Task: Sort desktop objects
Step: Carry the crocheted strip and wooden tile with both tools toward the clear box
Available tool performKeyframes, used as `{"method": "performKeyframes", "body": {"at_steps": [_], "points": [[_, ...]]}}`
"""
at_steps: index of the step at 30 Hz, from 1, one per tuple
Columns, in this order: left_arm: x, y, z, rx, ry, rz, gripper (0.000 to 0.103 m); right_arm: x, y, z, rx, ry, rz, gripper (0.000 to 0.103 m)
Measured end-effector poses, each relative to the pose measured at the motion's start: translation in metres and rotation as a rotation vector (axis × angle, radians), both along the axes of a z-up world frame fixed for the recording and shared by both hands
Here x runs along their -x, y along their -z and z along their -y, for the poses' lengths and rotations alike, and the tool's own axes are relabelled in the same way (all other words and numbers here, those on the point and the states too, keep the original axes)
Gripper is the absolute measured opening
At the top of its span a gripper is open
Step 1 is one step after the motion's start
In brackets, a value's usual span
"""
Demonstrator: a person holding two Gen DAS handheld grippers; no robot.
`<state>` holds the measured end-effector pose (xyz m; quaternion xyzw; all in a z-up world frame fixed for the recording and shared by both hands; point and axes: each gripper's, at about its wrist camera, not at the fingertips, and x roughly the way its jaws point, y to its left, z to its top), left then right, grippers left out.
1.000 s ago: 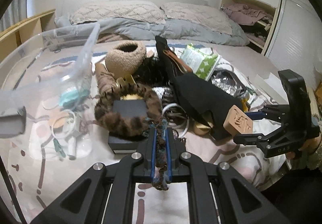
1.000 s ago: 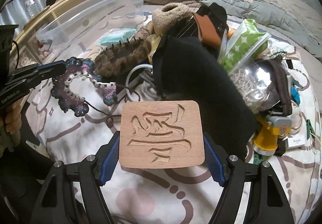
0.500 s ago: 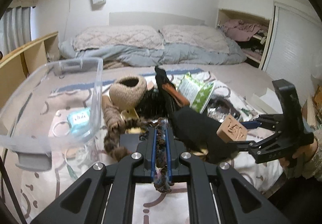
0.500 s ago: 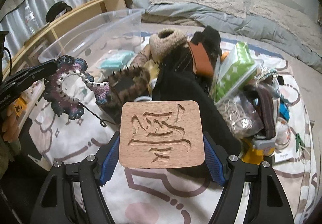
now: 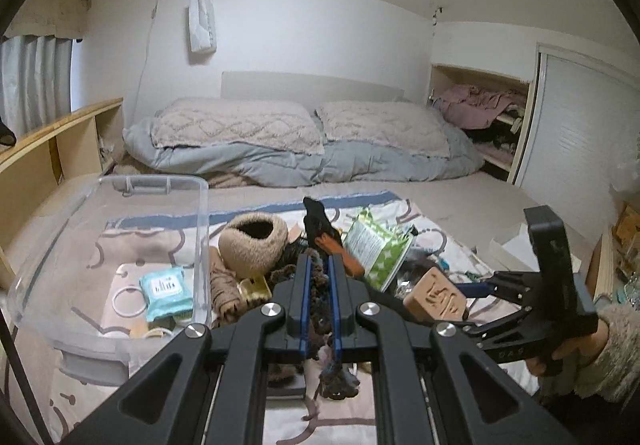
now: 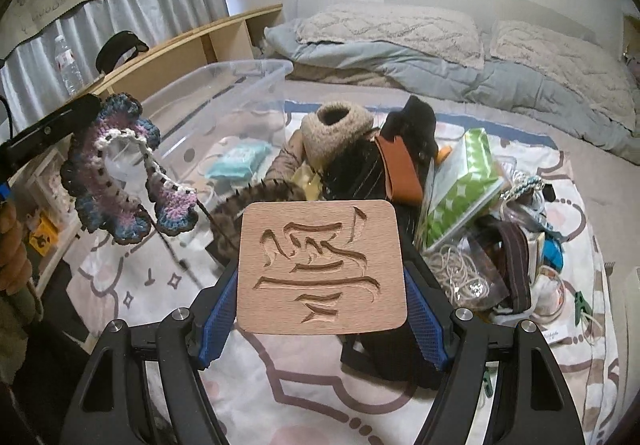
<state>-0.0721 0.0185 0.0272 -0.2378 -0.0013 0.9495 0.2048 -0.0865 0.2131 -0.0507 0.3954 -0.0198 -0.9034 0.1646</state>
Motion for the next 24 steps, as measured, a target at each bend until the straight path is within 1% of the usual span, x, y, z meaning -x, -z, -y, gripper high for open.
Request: {"method": "performKeyframes", "body": {"at_steps": [13,24], "points": [[-0.007,-0.034,-0.003,-0.046,0.001,-0.081,0.008,-0.001,-0.028,0.004,0.018,0.023,-0.060,0.077],[-0.010,-0.050,0.005,-0.085,-0.009,-0.110,0.008,0.000,-0.041,0.007,0.023,0.041,-0.080,0.077]]}}
